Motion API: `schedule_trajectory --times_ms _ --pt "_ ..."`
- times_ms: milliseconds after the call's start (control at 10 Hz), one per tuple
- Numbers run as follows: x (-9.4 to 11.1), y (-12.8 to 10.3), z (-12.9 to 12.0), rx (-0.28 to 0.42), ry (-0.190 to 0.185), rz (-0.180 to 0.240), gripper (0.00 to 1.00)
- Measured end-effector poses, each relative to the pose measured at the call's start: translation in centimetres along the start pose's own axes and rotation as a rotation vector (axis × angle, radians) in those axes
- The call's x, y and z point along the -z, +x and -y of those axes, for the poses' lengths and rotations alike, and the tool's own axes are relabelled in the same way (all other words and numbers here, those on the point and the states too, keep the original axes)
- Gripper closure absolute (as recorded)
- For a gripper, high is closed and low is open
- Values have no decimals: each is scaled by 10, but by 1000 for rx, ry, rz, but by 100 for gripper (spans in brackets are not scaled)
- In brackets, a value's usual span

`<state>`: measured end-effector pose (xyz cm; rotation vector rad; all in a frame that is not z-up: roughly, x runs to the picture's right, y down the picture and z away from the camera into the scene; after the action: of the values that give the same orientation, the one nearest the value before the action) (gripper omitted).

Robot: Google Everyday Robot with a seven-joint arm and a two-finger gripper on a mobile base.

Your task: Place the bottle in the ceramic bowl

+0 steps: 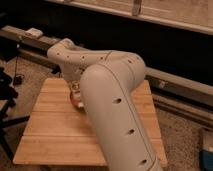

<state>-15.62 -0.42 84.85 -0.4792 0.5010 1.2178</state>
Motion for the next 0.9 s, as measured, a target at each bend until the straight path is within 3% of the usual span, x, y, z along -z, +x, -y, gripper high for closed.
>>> schedule_trajectory --times_ms 400,900 --pt "-10 -8 20 -44 37 -3 21" --pt "-13 -11 24 -42 36 4 20"
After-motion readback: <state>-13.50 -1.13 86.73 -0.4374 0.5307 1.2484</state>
